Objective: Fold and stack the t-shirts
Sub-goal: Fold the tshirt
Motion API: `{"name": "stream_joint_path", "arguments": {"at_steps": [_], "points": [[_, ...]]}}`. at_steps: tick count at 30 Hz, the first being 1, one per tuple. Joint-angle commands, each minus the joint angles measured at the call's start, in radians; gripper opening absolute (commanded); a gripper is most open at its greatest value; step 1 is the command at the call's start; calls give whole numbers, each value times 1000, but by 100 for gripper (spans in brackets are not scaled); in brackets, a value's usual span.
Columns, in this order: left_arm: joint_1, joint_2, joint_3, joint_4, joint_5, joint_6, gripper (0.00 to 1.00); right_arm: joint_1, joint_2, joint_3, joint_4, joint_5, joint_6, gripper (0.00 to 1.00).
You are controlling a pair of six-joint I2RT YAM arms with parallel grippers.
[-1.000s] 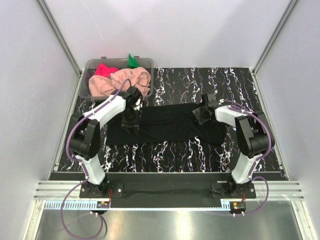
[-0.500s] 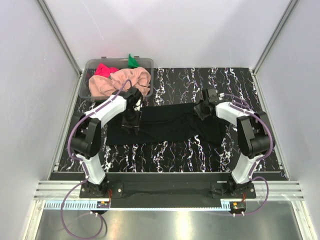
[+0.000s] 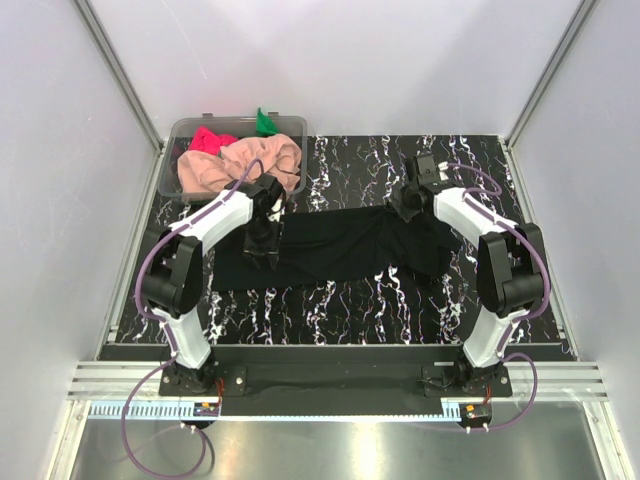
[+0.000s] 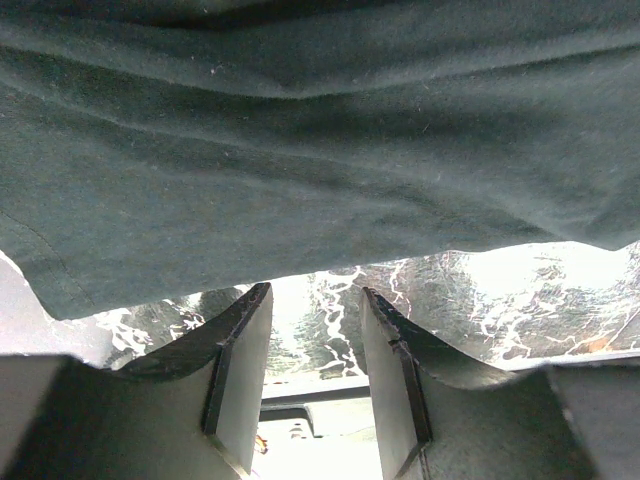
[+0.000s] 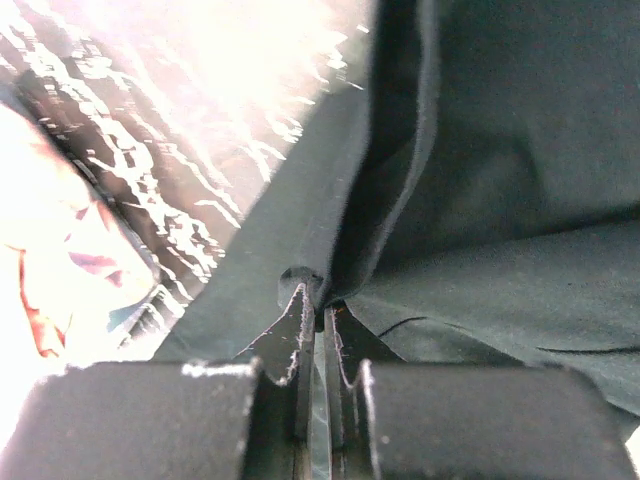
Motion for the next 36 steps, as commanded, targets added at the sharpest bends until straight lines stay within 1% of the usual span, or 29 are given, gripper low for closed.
{"name": "stream_joint_path", "arguments": {"at_steps": [1,4,8,9,12,15,19,21,24,25,28,30,32,34,36], "points": [[-5,7,29,3,30,16,45,-9,-3,59,-30,44,-52,8],[-3,14,35,5,38,16,45,-13,42,99,-41,9,-76,8],[-3,16,34,5,53,20,45,-13,55,91,-50,-14,-67,25],[-3,16,32,5,55,20,45,-13,50,85,-50,-13,-66,35],[-3,19,31,5,64,20,46,-15,59,97,-79,-13,-96,37],[-6,24,40,3,56,22,47,-15,64,128,-142,-22,-122,42],[-6,19,37,0,7,8,47,-15,-34,89,-164,-2,-136,43],[-6,22,26,-3,-34,-6,47,-13,-90,64,-208,-6,-141,44],[-6,11,-7,23,-50,-52,47,-13,-158,-40,-214,-4,-116,45],[-6,4,-14,49,-45,-76,47,-13,-167,-89,-211,15,-98,45],[-6,7,-12,66,-39,-121,47,-13,-180,-128,-218,6,-115,45],[-6,20,-8,65,-34,-130,47,-13,-183,-128,-236,-3,-128,44],[-6,16,-14,65,-50,-147,48,-13,-180,-125,-266,19,-136,44],[-6,13,-23,65,-99,-153,48,-13,-166,-111,-306,26,-167,45],[-5,11,-26,60,-106,-158,48,-15,-146,-96,-357,21,-181,45]]}}
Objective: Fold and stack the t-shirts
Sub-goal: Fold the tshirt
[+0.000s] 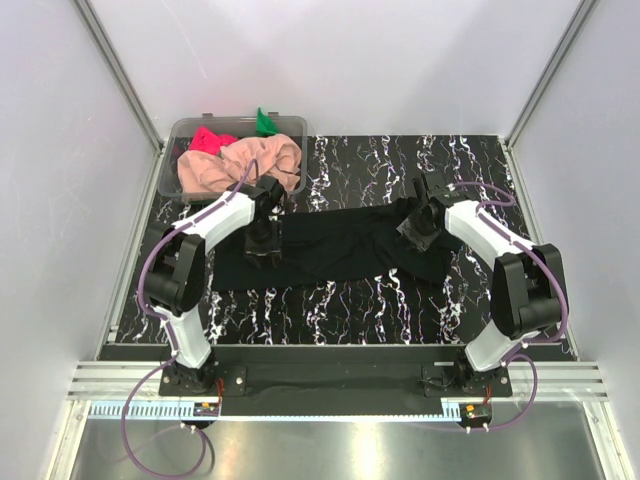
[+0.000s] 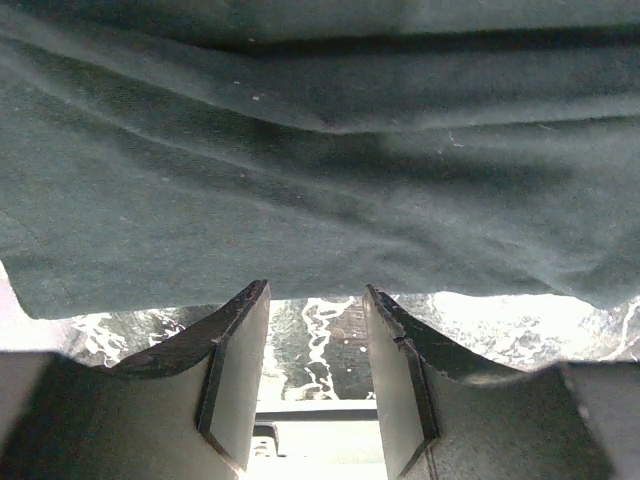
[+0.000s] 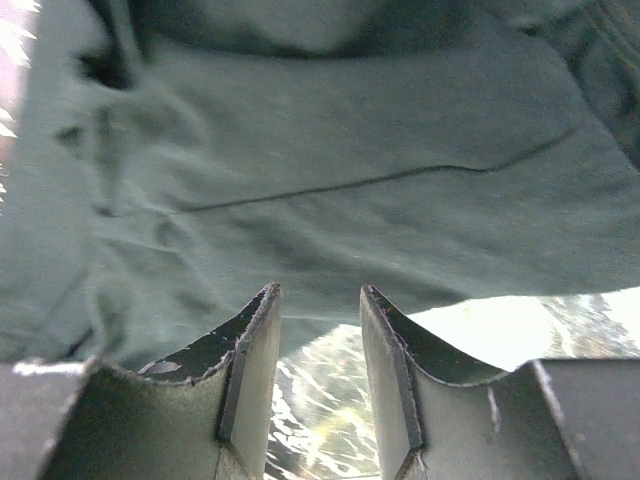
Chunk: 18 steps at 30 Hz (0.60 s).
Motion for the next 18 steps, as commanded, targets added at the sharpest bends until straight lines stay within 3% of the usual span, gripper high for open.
{"name": "stream_joint_path", "arguments": {"at_steps": [1,7,18], "points": [[-3,-6,-12,13,-71,-40,48,-5,26,33,-100,23,-49,45],[-3,31,-7,-25,-183,-72,47,-5,97,3,-179,35,-38,44],[18,63,-74,-5,-189,-115,46,-5,131,-44,-245,102,34,43]]}}
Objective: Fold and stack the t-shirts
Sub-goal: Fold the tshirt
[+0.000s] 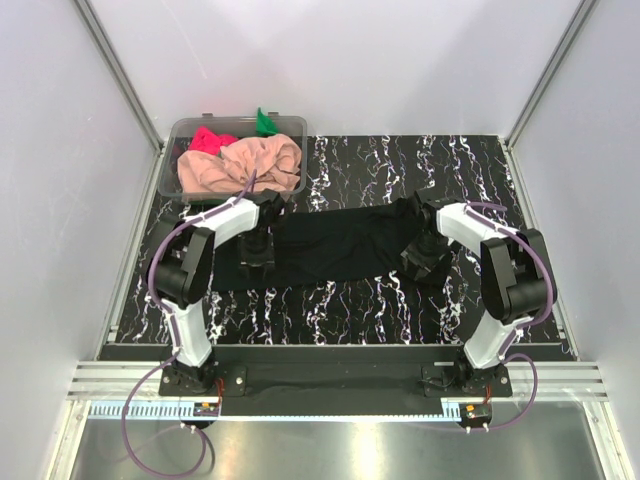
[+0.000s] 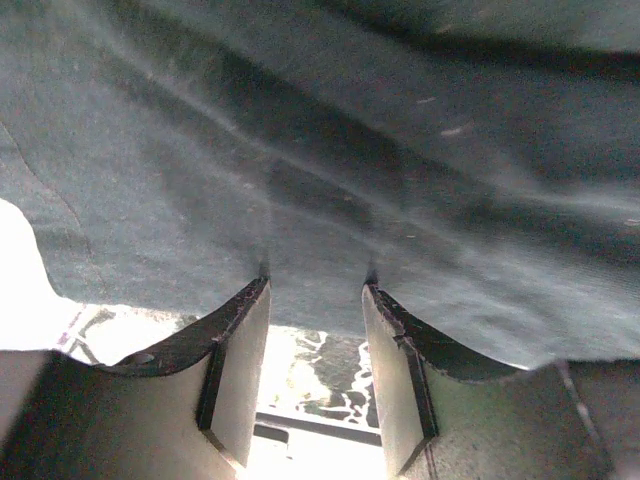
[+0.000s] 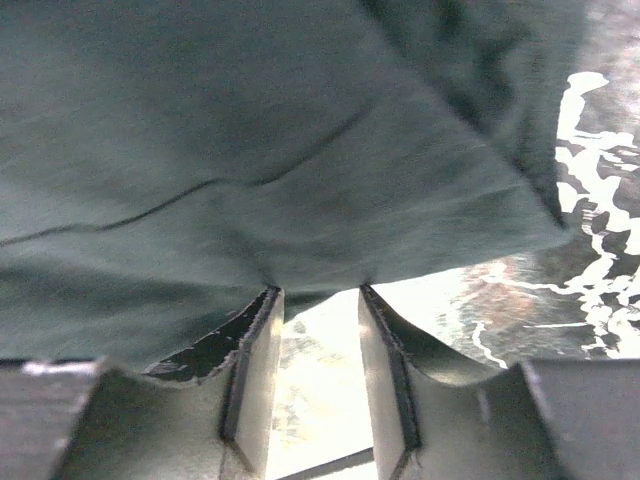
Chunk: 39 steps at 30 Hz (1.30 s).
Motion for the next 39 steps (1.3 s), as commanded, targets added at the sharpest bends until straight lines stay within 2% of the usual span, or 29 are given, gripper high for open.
{"name": "stream_joint_path", "arguments": {"at_steps": [1,8,15,25,36,39], "points": [[12,-10,-23,8,-71,-34,46,-4,26,9,-86,80,53,42],[71,-71,-70,28,-105,-48,34,-4,31,25,-124,126,82,38],[76,-38,-61,45,-100,-46,33,-6,54,41,-110,185,86,27],[111,-44,-90,23,-121,-23,34,-39,68,25,-218,255,165,27],[148,-99,-139,6,-145,-3,34,-66,-52,3,-310,271,233,28],[147,-152,-119,8,-114,4,36,-59,-194,17,-275,261,202,28]]}}
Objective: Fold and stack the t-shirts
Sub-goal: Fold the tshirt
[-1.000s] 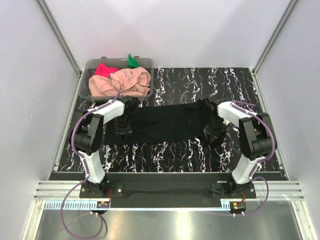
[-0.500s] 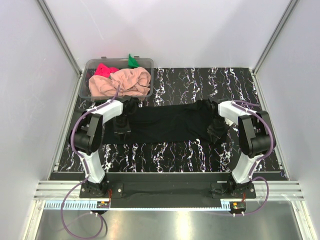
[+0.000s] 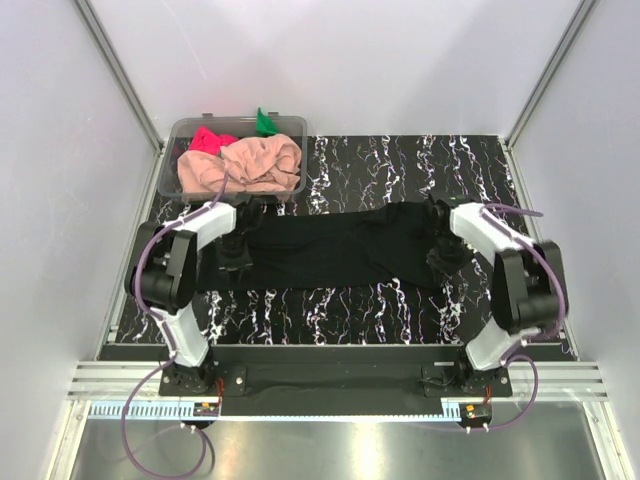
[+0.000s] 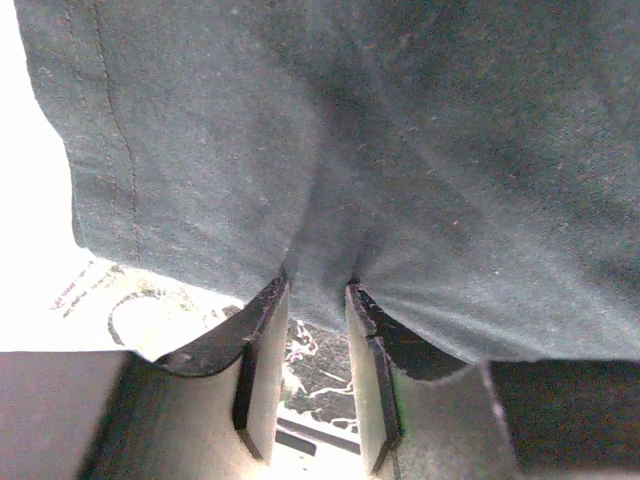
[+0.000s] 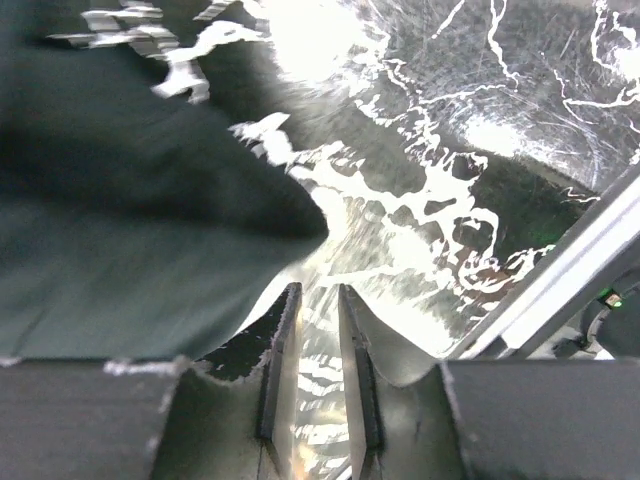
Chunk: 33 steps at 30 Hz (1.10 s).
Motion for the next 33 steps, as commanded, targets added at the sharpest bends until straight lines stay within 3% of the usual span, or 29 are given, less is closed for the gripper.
{"name": "stream_joint_path", "arguments": {"at_steps": [1,5,7,8,10,12,14,16,18,21,23,25,28,33], "points": [[7,-91,14,-9,-10,28,37,6,-202,26,-5,41,3,29],[4,-139,126,-11,85,46,43,-1,-391,-8,279,-43,-106,34],[2,-134,155,-14,113,52,44,-1,-345,-2,297,-69,-108,33],[-2,-126,169,-20,128,62,44,-1,-261,28,294,-133,-117,24],[-11,-137,181,-20,200,101,45,25,-195,53,311,-204,-171,23],[-25,-235,163,20,289,143,45,58,-216,15,436,-284,-217,20],[-33,-339,103,92,335,148,48,95,-351,-63,609,-397,-243,25],[-36,-483,70,127,397,142,55,88,-432,-98,665,-465,-234,35],[-50,-491,76,51,368,116,51,83,-487,-45,508,-507,-250,35],[-57,-569,-12,52,363,53,51,83,-611,-63,432,-621,-223,33],[-59,-684,-56,93,359,-7,52,83,-764,-117,475,-671,-176,34],[-65,-833,-122,138,318,-113,53,83,-847,-112,390,-624,-188,35],[-70,-889,-99,-13,184,-268,55,83,-821,-77,154,-660,-249,35],[-102,-792,2,-238,64,-277,54,80,-774,1,76,-556,-434,36]]}}
